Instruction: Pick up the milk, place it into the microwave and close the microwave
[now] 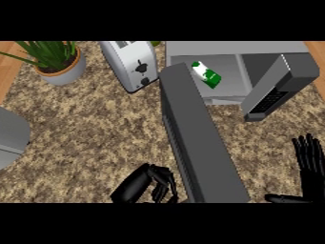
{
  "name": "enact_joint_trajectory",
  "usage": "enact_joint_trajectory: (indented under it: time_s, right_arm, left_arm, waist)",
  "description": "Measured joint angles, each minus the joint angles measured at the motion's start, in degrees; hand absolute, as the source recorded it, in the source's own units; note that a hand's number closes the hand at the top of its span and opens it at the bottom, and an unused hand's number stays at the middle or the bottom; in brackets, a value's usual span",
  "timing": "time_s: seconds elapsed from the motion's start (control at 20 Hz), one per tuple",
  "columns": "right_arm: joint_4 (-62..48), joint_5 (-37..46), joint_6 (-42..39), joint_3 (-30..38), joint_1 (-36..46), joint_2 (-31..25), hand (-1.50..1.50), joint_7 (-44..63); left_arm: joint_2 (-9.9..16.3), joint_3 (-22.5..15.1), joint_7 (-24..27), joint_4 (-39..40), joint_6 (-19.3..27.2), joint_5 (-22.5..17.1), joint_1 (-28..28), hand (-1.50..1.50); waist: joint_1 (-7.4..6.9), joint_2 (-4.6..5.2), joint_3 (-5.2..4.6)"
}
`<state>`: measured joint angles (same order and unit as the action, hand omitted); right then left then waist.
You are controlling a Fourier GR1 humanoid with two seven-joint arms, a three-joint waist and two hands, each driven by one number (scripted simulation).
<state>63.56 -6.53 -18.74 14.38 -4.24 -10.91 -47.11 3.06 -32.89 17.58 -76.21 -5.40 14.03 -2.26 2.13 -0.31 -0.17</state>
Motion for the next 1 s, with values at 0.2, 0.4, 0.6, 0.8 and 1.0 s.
enact_joint_trajectory:
  time_s: [0.2, 0.4, 0.6, 0.8, 1.0]
  right_arm:
    - [10.29, -3.98, -3.09, -0.75, -4.89, -0.82, -1.50, 5.01]
    - [16.10, -6.70, -5.54, -1.43, -7.70, -1.73, -1.50, 7.14]
    - [22.01, -9.17, -7.29, -2.26, -8.93, -3.01, -1.50, 10.58]
    - [26.11, -10.74, -8.66, -3.15, -9.58, -3.92, -1.50, 12.92]
    - [29.09, -12.25, -10.05, -3.47, -9.69, -5.27, -1.50, 14.71]
  left_arm:
    - [-1.76, -5.26, 0.43, 6.78, 5.29, -2.71, -5.53, 1.50]
    - [-2.38, -12.66, -0.10, 12.12, 12.42, -9.16, -11.77, 1.50]
    - [-2.35, -17.92, -2.02, 15.32, 18.38, -14.21, -18.55, 1.50]
    - [-2.27, -20.82, -3.59, 17.25, 22.93, -19.20, -23.79, 1.50]
    - [-2.47, -21.66, -4.95, 18.52, 26.69, -23.20, -28.41, 1.50]
  waist:
    - [0.28, 0.18, 0.00]
    - [1.33, 0.45, -0.03]
    - [2.78, 0.72, -0.07]
    - [4.75, 1.14, -0.12]
    - [7.12, 1.58, -0.19]
